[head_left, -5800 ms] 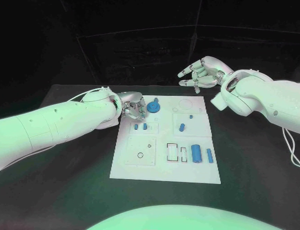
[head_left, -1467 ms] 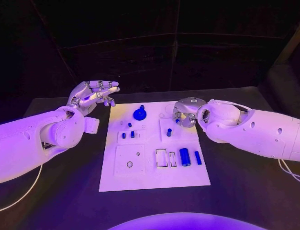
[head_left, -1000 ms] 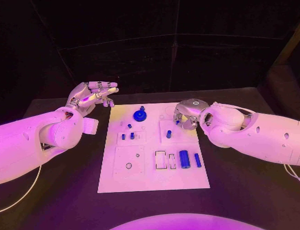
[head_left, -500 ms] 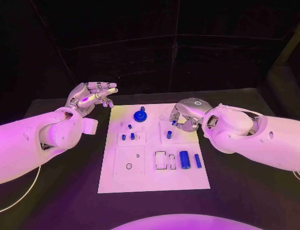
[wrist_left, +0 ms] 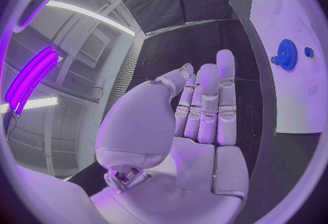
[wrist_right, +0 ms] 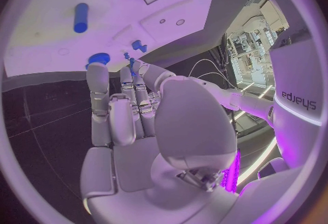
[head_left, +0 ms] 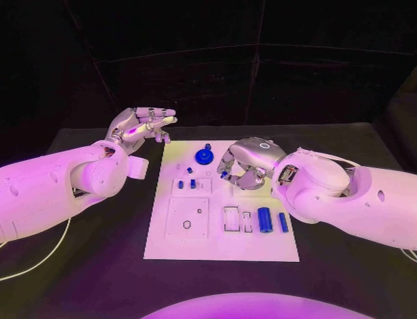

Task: Assemble the parts on the task board

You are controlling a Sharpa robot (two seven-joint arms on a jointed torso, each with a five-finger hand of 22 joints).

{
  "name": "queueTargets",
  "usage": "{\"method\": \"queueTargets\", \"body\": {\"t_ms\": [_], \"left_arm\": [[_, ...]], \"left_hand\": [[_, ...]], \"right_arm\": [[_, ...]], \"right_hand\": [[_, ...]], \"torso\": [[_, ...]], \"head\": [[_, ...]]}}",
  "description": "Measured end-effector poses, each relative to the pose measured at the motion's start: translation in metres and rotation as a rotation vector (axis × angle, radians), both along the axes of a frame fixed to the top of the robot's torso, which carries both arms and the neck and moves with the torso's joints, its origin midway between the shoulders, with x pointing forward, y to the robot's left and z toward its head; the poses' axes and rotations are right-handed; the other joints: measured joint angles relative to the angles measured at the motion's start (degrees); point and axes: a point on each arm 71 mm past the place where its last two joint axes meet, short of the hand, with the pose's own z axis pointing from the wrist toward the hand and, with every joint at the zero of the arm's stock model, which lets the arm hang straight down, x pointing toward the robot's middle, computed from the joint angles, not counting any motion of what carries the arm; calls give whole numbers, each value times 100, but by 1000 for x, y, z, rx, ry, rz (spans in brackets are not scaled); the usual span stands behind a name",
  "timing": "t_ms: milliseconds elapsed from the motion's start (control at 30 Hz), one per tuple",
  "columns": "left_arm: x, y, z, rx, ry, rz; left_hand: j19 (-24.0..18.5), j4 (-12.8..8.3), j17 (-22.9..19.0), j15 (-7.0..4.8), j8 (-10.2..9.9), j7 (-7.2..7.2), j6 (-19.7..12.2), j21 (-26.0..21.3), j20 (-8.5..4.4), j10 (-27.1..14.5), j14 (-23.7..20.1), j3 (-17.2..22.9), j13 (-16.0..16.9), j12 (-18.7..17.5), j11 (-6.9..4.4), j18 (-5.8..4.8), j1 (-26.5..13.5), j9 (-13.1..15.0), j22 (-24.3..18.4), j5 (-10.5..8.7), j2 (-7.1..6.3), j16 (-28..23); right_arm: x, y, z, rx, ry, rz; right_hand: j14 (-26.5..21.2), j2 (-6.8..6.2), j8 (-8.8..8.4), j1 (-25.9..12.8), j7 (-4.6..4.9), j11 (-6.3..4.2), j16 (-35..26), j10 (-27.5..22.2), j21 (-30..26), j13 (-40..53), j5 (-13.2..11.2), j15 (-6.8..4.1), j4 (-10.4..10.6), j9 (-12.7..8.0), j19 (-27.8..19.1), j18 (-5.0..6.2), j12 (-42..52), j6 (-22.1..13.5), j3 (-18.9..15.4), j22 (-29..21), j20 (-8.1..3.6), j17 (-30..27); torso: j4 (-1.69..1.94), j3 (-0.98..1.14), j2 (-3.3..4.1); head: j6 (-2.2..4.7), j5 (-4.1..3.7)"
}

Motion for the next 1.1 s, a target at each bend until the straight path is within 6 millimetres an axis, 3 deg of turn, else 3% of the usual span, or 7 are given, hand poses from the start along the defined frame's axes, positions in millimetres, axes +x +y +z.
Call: {"method": "queueTargets", "body": {"t_ms": [233, 533, 800, 1100], "left_arm": [[0, -9, 0, -6, 0, -16], [-2, -16, 1, -12, 1, -31], [-3, -17, 1, -14, 1, -36], [-2, -19, 1, -14, 2, -38]], "left_hand": [[0, 0, 0, 0, 0, 0, 0, 0, 0, 0, 0, 0, 0, 0, 0, 0, 0, 0, 0, 0, 0, 0], [0, 0, -5, 0, 0, 0, 0, 0, 0, -21, 0, 0, 0, 0, 21, 0, 0, 1, 1, 0, 0, 0], [0, 0, -4, 0, 0, 0, 0, 0, 0, -21, 0, 0, 0, 0, 21, 0, 0, 1, 1, 0, 0, 0], [0, 0, -4, 0, 0, 0, 0, 0, 0, -21, 0, 0, 0, 0, 21, 0, 0, 1, 1, 0, 0, 0]], "right_arm": [[-2, 30, -12, 11, 41, 59], [-4, 47, -37, -17, 105, 91], [-5, 53, -50, -42, 137, 108], [-11, 59, -56, -58, 155, 139]], "right_hand": [[0, 0, 0, 0, 0, 0, 0, 0, 0, -2, 0, 0, -15, -1, 0, 1, 0, 0, 15, -31, 0, -22], [0, 0, -1, 0, 0, 0, 0, 0, 0, -16, -1, 0, -15, -5, 0, 0, 0, 0, 14, -56, 0, -30], [0, 0, -1, 0, 0, 0, 0, 0, 0, -17, -1, 0, -15, -8, 0, 0, 0, -1, 14, -65, 0, -30], [0, 0, -1, 0, 1, 0, 0, -1, 0, -17, -1, 0, -14, -13, 0, 0, 0, -1, 14, -71, 0, -36]], "torso": [[-1, 0, 3], [-9, 4, 3], [-10, 13, 3], [-17, 12, 4]], "head": [[-60, 147], [-143, 295], [-206, 392], [-255, 450]]}}
